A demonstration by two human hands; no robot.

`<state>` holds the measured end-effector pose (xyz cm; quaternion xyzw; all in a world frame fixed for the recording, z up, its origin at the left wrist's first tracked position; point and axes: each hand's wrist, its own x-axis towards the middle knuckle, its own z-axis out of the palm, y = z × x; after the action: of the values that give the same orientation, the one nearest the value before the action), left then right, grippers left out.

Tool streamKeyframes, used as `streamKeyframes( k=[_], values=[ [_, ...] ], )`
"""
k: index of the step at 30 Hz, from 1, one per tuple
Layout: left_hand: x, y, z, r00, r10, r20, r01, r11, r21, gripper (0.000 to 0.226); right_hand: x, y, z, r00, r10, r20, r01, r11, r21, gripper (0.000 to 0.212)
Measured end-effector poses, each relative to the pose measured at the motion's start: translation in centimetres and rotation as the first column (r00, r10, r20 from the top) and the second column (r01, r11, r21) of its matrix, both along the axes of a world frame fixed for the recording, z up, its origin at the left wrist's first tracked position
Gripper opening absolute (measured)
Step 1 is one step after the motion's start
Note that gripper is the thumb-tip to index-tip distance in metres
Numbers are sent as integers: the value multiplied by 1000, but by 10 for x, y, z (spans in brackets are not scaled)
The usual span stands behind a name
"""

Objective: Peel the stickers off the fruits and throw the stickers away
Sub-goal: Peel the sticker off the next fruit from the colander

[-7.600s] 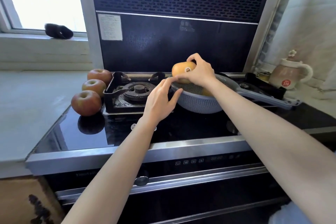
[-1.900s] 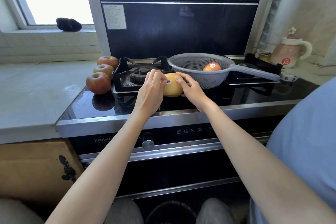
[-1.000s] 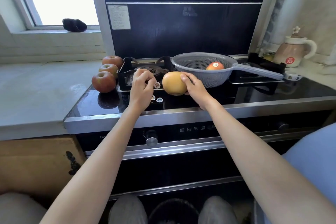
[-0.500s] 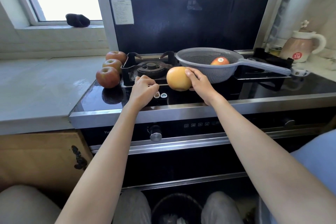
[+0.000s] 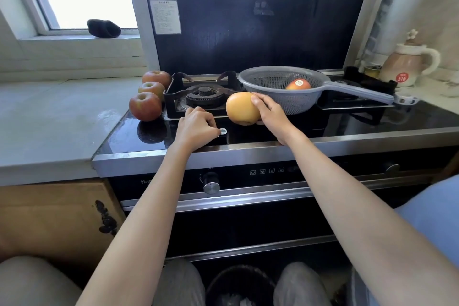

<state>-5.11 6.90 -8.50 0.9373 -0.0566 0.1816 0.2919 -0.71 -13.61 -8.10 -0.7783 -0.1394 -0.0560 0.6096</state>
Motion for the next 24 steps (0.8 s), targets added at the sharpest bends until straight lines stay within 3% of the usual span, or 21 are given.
streamKeyframes(
  k=[4,7,9,14,24],
  values=[
    [0,0,0,998,37,51,-37,999,-4,23,-1,0,1,1000,4,-1,-4,1000,1,43],
    [-2,-5,4,948,42,317,-7,994,-111,20,-1,1,1,1000,5,-5,-5,1000,8,43],
    [0,-12,7,924,-34,380,116,974,-195,23,-1,1,1,1000,6,-4,-6,1000,13,42],
    [5,-32,8,956,-180,230,234,944,-233,53,-2,0,2,1000,12,-9,-12,1000,17,42],
    [9,-41,6,963,-148,224,226,898,-378,55,-5,-2,5,998,20,57,-18,999,-41,43]
  ],
)
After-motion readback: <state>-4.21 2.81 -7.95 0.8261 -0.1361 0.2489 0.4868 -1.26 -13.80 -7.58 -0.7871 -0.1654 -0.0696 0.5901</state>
